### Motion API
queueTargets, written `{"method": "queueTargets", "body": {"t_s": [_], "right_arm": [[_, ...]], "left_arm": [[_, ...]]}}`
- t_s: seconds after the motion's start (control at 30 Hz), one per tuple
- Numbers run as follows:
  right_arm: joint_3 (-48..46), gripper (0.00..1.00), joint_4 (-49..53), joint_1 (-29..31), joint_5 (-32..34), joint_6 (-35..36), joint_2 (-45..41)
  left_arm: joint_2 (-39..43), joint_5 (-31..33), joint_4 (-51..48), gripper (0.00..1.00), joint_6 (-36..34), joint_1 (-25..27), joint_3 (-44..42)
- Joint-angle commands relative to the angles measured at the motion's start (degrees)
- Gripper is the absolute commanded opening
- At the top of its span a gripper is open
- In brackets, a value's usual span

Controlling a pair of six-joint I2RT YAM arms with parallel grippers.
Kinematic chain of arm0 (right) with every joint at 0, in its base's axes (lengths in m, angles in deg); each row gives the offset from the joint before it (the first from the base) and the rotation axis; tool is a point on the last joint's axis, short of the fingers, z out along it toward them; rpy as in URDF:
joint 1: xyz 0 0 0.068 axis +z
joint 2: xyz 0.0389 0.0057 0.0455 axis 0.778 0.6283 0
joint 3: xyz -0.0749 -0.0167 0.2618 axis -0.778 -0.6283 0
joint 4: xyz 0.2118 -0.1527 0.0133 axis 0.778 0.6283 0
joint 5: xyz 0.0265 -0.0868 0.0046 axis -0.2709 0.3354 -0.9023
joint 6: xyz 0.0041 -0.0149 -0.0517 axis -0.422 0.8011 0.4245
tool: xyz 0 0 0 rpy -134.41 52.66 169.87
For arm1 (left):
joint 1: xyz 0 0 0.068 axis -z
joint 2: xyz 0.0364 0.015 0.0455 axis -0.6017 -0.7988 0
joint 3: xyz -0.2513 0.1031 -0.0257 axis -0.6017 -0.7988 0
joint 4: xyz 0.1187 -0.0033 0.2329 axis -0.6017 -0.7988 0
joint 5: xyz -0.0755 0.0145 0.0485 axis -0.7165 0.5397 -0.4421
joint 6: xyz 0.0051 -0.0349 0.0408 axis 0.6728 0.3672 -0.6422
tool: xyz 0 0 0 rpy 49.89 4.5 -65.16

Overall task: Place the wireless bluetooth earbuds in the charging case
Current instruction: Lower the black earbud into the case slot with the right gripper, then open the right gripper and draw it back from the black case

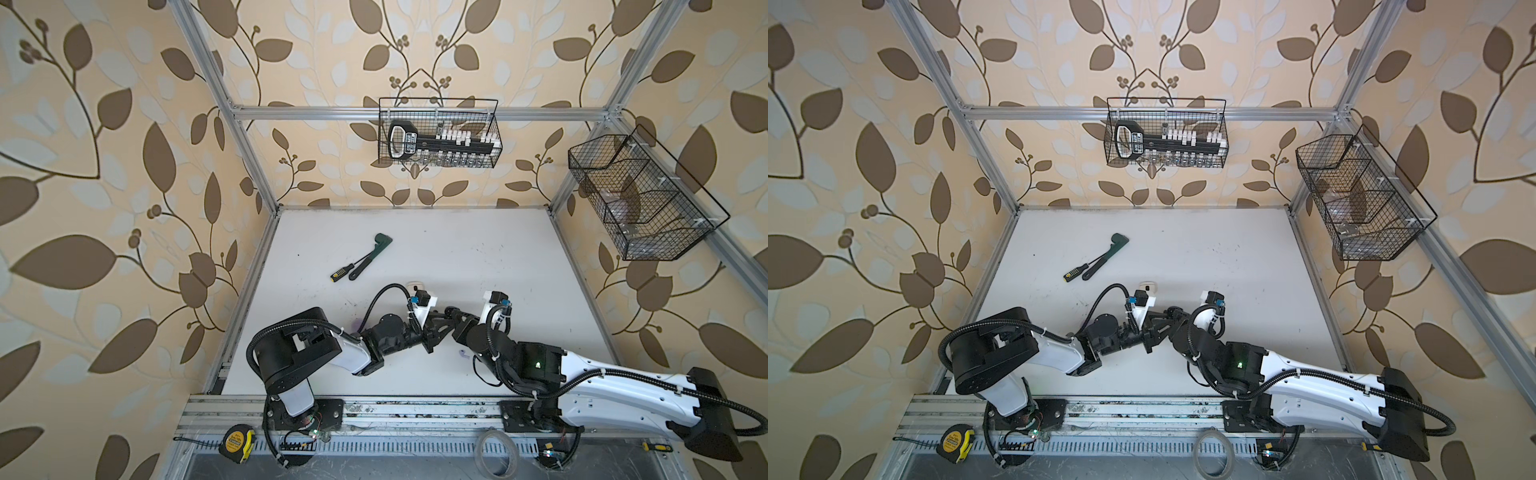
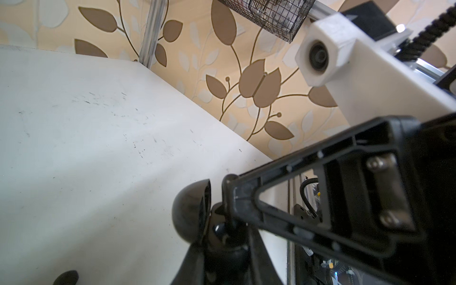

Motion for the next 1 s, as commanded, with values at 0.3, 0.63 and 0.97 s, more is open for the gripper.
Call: {"method": "queueTargets", "body": {"t_s": [0.3, 0.63, 0.97], "right_arm": [[-0.1, 0.15, 1.2, 4.5, 0.1, -2.4, 0.7], [1.9, 0.37, 1.4, 5.6, 1.2, 0.6, 0.4], [4.9, 0.57, 4.1, 7.6, 1.8, 4.0, -2.7]], "left_arm": [[5.5, 2.2, 6.8, 0.00, -4.0, 0.0, 0.6], [6.7, -0.1, 7.7, 0.00, -5.4, 0.0, -0.3], [9.7, 0.0, 7.6, 0.00, -8.1, 0.0, -2.0]]}}
